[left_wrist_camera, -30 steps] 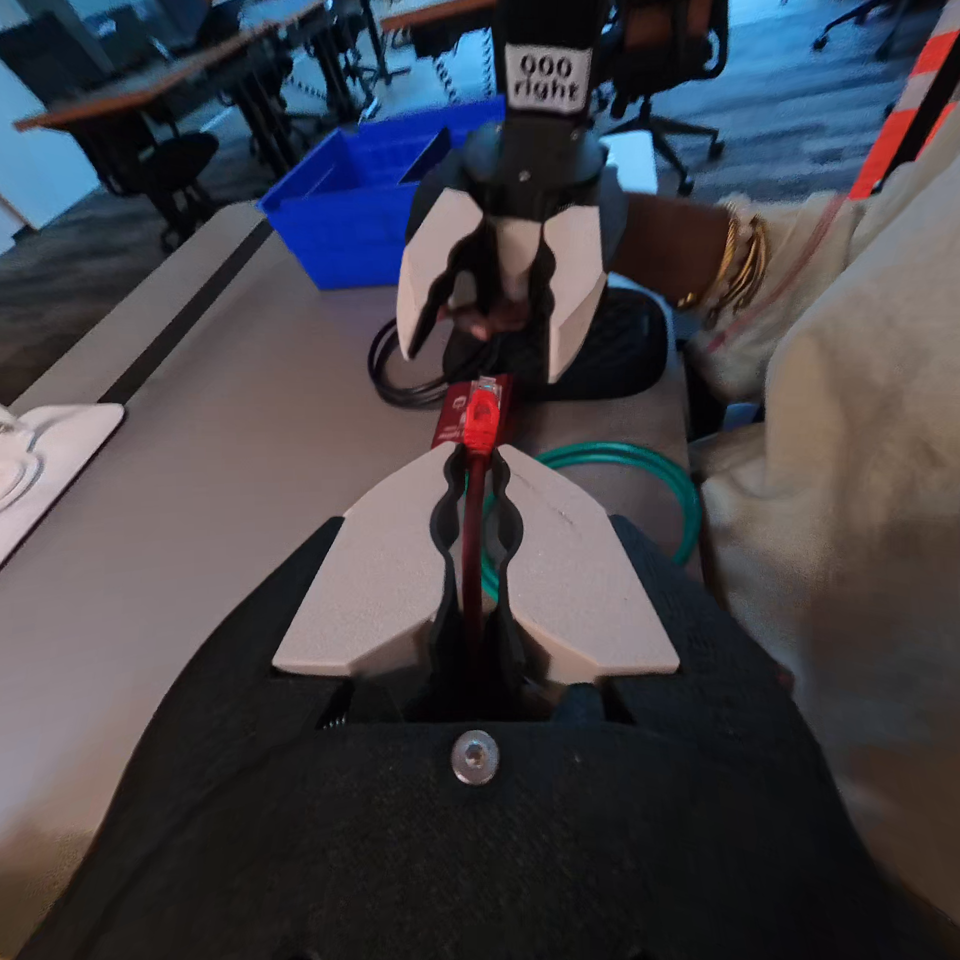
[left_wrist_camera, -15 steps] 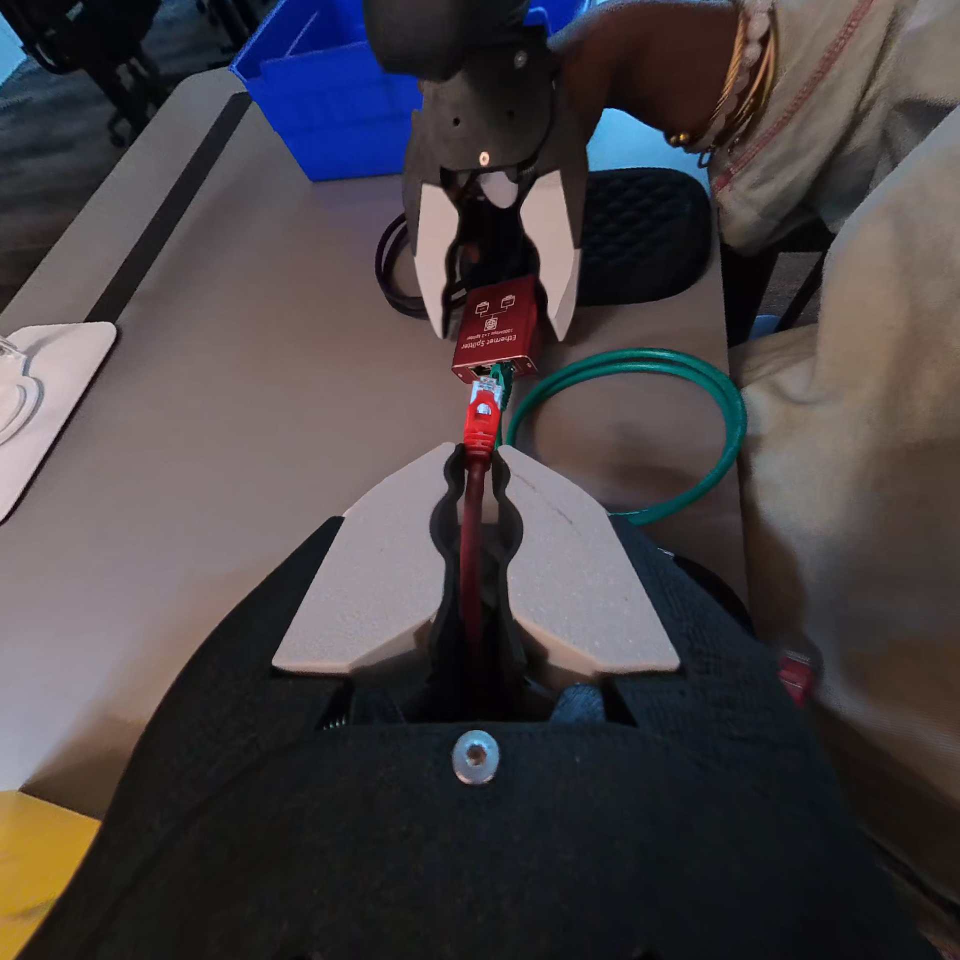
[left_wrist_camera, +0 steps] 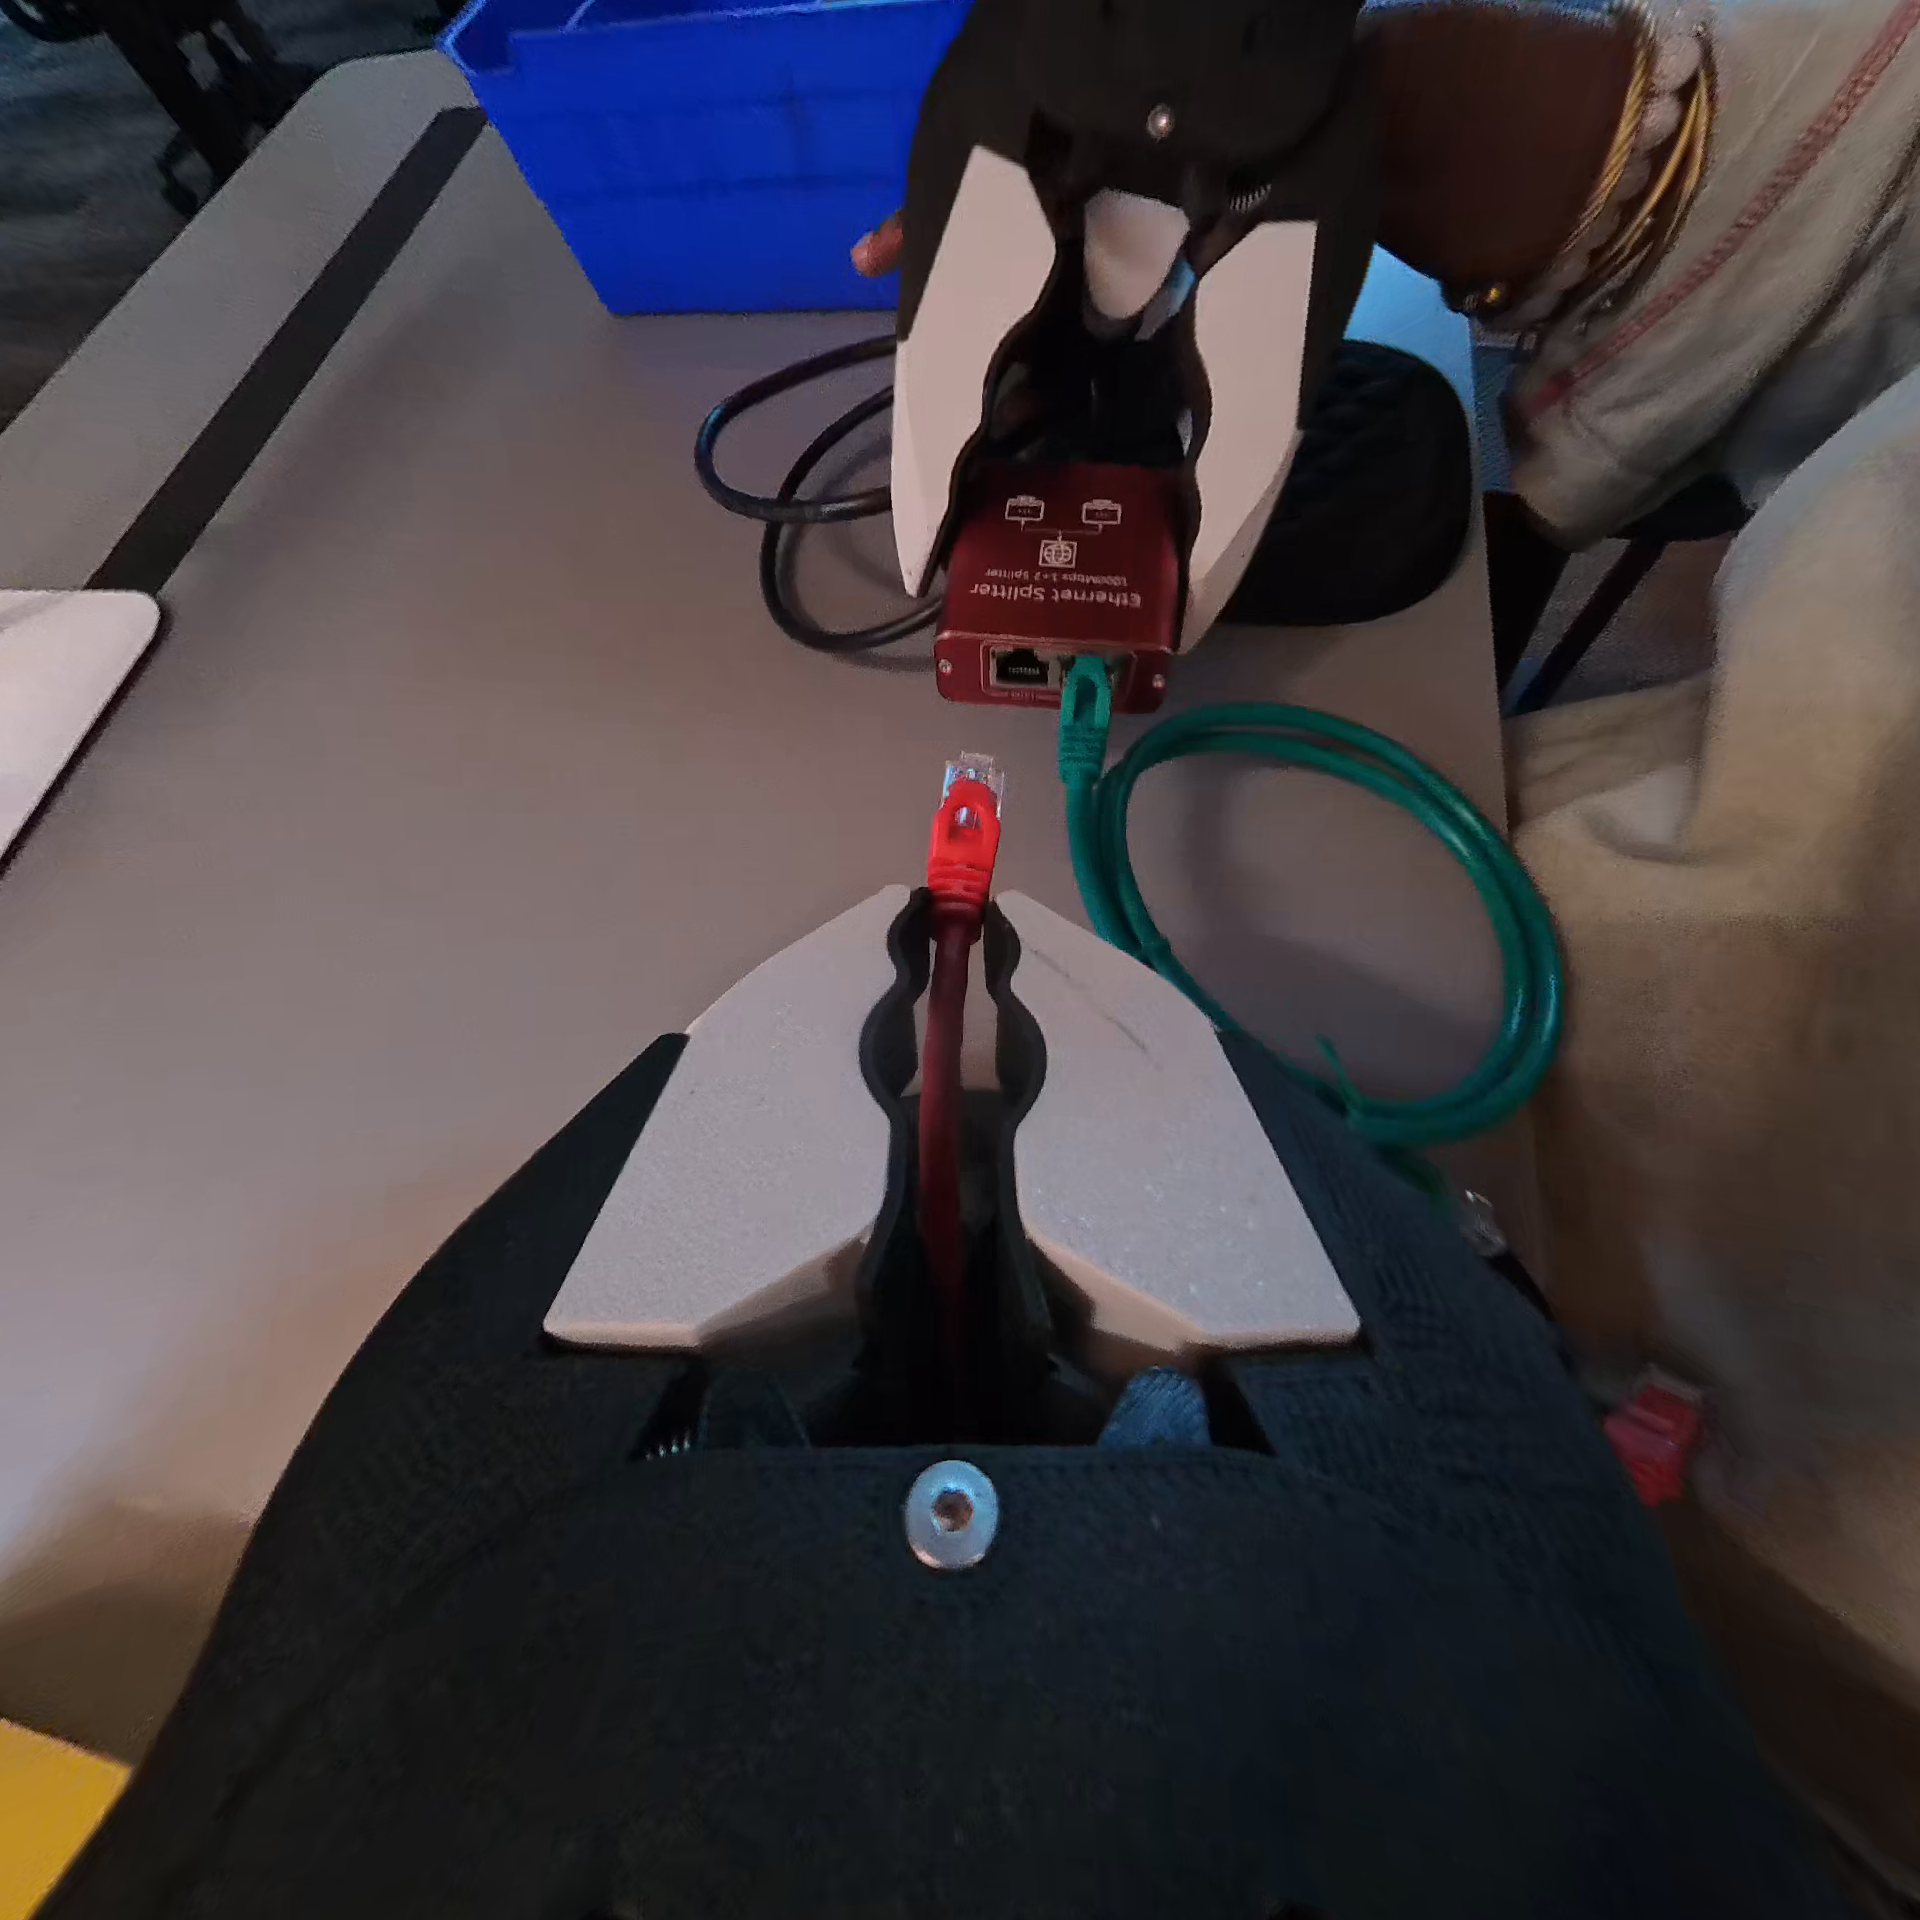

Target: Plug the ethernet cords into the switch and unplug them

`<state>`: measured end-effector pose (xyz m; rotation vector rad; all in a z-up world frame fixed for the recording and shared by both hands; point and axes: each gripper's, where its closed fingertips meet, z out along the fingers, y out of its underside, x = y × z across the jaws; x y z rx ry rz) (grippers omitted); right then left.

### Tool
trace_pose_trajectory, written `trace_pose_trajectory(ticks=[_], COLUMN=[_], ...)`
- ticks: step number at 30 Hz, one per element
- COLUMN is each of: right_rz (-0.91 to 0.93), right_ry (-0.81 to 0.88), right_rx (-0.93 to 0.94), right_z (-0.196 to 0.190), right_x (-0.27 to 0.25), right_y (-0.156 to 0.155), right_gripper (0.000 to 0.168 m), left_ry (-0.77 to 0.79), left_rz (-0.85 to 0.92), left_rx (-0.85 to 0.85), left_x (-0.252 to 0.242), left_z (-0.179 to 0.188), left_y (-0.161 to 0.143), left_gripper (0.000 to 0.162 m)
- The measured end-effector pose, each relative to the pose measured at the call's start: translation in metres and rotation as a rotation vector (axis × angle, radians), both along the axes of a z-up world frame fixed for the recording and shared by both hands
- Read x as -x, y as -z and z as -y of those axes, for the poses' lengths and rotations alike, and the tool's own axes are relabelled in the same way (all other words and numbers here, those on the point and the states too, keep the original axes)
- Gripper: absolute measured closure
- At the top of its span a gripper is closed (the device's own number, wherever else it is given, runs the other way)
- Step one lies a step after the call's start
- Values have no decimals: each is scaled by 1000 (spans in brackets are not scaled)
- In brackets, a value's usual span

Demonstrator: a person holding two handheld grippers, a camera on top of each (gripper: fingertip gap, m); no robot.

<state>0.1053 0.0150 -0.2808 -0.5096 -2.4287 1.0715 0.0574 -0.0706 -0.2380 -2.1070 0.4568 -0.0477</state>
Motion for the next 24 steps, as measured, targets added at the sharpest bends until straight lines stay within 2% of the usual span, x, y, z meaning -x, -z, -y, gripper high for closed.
trace_pose_trajectory(ticks=[8,24], right_rz=[-51,-138], right_ry=[-8,-17], right_rx=[99,202], right_z=[23,34], right_x=[0,-6], right_y=[-24,-35], right_gripper=[98,98], left_ry=[0,103], left_rz=[-20,30], left_rx=[27,-75], left_x=[-14,-32], left_z=[-15,-15], left_y=[10,-4], left_gripper=[152,152])
